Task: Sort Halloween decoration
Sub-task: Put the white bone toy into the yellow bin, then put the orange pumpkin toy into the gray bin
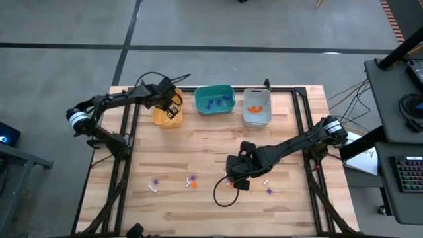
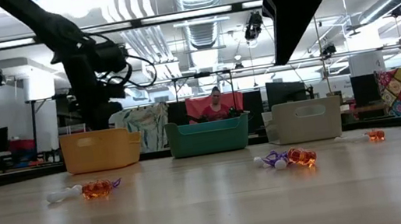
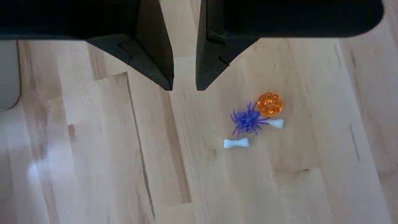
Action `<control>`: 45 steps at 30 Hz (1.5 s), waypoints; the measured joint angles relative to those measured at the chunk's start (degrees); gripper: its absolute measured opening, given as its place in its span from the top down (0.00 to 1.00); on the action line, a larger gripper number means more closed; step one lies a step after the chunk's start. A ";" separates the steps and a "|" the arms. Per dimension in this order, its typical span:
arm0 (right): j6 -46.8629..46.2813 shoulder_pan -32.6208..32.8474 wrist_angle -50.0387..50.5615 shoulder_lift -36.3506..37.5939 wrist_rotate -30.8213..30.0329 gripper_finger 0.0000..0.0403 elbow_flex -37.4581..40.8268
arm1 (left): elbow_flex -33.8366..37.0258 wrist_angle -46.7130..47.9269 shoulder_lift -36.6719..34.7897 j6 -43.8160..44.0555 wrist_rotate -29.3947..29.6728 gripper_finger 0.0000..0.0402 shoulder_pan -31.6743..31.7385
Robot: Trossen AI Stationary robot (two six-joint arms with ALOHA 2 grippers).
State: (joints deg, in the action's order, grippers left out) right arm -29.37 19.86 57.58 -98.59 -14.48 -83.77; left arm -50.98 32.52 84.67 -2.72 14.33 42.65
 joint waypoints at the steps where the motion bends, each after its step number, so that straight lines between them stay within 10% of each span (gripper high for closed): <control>1: 0.01 0.00 0.01 0.00 -0.39 0.85 0.00 | 0.00 -0.30 0.27 -0.01 0.06 1.00 0.00; 29: -0.06 -0.02 0.02 0.00 -0.61 0.85 0.00 | 0.00 -1.25 -1.44 0.24 7.65 0.82 -0.99; 45: 0.70 -0.02 1.70 0.00 -0.61 0.85 0.00 | 0.00 -1.43 -18.08 7.84 1.81 0.83 -16.90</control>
State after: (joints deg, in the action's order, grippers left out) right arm -28.66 19.84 59.28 -98.59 -15.09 -83.77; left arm -50.98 31.09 66.59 5.12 16.13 25.76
